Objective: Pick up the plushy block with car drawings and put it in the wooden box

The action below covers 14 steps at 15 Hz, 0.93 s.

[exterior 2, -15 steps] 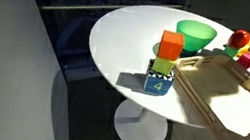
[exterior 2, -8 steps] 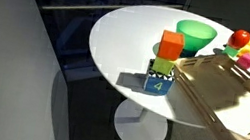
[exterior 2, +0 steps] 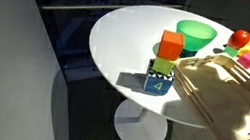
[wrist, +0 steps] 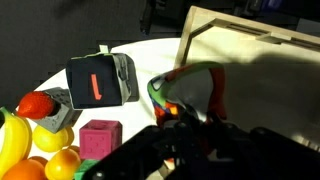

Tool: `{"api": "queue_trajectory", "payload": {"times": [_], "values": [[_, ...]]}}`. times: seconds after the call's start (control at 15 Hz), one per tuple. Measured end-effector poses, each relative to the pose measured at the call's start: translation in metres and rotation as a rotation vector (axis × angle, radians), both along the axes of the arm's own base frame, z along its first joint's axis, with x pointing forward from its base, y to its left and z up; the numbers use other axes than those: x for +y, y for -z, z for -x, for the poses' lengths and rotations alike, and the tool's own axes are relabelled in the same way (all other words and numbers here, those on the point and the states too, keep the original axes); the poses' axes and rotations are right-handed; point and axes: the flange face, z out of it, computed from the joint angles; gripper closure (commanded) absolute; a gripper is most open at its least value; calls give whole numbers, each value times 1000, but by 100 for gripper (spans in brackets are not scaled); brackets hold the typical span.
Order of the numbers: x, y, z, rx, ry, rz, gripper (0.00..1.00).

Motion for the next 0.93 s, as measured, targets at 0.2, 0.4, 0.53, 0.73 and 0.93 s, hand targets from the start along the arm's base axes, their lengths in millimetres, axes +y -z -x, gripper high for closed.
{"api": "queue_trajectory", "payload": {"times": [0.2, 0.4, 0.53, 0.73, 0.93], "values": [[11, 2, 16, 5, -27, 2, 92], [21, 5, 30, 9, -50, 4, 50], [24, 5, 36, 8, -58, 6, 34], [25, 0, 38, -5, -58, 7, 9], [24, -7, 38, -25, -30, 5, 0]]}}
